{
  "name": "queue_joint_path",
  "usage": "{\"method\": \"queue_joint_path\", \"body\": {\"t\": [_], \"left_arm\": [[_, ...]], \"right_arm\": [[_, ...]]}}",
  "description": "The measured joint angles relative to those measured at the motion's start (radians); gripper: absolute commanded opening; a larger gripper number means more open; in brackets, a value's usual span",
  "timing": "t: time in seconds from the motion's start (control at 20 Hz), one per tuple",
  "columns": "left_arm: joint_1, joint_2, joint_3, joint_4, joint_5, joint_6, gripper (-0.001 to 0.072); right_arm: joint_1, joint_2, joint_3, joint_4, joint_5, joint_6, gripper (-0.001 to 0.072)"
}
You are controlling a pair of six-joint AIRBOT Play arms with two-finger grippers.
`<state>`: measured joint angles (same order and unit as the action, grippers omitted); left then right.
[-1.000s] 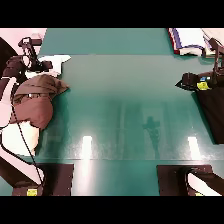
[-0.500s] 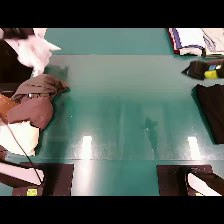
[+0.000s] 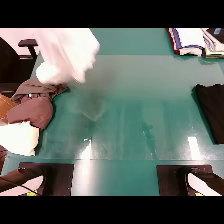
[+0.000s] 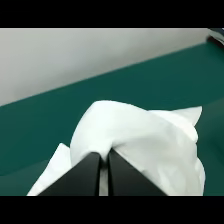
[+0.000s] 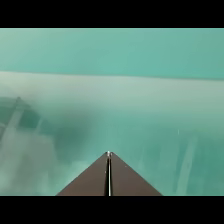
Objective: Fold the shirts.
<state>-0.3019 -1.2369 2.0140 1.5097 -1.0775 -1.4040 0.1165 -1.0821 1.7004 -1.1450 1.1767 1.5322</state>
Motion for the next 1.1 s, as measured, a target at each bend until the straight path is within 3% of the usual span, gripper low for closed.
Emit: {"method": "queue_joint_path", "body": {"t": [0.15,0.2,0.25,0.3,0.45,0.55,0.85,1.1], "left_arm": [[-0.206,-0.019,-0.114,-0.027,-0.058,-0.009,0.0028],[-0.270,-0.033,-0.158,-0.047,-0.063,-0.012,0.0077],[-0.335,-0.051,-0.206,-0.072,-0.063,-0.012,0.0396],[-0.391,-0.072,-0.251,-0.102,-0.051,-0.012,0.0540],[-0.467,-0.117,-0.327,-0.150,-0.028,-0.011,0.0540],[-0.434,-0.126,-0.344,-0.146,-0.024,-0.026,0.0540],[-0.032,-0.118,-0.407,-0.132,-0.138,-0.109,0.0539],[0.231,-0.117,-0.665,-0.290,-0.159,-0.085,0.0539]], "right_arm": [[0.000,0.000,0.055,0.000,0.038,0.000,0.0015],[0.000,0.000,0.069,-0.001,0.050,0.000,0.0015],[0.000,0.000,0.082,0.000,0.063,0.000,0.0015],[0.000,0.001,0.091,0.000,0.074,0.000,0.0015],[0.000,0.010,0.103,0.000,0.104,0.000,0.0015],[0.000,0.018,0.107,0.000,0.117,0.000,0.0015],[0.000,0.040,0.111,0.000,0.133,0.000,0.0015],[0.000,0.041,0.111,0.000,0.135,0.000,0.0015]]}}
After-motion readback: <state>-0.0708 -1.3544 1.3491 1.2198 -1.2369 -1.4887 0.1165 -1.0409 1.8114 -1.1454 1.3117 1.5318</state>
